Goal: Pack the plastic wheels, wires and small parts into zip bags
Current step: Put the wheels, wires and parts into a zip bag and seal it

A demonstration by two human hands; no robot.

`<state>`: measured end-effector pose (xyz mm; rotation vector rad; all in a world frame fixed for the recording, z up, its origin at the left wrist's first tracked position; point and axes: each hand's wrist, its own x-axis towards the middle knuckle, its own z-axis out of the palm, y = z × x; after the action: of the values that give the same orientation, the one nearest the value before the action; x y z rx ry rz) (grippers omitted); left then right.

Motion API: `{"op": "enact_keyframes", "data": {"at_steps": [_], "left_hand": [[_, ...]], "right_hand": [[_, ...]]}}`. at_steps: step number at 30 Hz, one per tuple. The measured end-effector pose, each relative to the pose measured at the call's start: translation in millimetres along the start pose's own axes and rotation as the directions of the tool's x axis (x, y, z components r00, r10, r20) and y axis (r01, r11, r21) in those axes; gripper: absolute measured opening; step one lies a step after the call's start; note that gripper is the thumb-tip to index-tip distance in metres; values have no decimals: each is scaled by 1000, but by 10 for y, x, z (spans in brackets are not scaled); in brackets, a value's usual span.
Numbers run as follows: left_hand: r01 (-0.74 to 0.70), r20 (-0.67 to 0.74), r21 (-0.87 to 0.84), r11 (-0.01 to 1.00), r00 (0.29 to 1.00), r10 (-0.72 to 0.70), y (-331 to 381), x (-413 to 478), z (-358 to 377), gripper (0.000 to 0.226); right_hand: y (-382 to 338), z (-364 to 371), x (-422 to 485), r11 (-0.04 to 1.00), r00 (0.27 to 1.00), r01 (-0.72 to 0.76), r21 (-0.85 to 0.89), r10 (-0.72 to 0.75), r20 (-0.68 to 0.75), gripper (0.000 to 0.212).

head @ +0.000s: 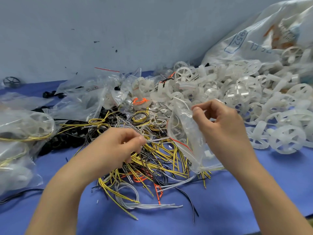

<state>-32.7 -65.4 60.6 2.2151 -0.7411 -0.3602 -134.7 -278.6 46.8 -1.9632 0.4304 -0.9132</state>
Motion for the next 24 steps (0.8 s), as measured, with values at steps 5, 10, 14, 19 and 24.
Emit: {"op": "enact_keyframes", "data": {"at_steps": [5, 10, 14, 19, 24], "left_hand": [[53, 241, 307, 950, 962, -131, 48, -79, 245, 38], [90, 255, 553, 828, 928, -271, 105, -142, 423, 54], [101, 195, 628, 772, 939, -282, 144, -148, 530, 42], [130, 20, 746, 653, 976, -217, 201, -200, 511, 34], [181, -198, 704, 687, 979, -55, 301, -300, 254, 26]], "right_hand": [[-5, 11, -12, 1000, 1000, 6, -9, -6, 3, 14], [-3, -7, -16, 1000, 1000, 6, -12, -6, 5, 15], [-10, -9, -14, 1000, 1000, 5, -30, -5, 0, 15], [-14, -17, -14, 1000, 1000, 4, -15, -4, 8, 15], [-9, 5, -25, 1000, 999, -4, -11, 4, 46, 15]]}}
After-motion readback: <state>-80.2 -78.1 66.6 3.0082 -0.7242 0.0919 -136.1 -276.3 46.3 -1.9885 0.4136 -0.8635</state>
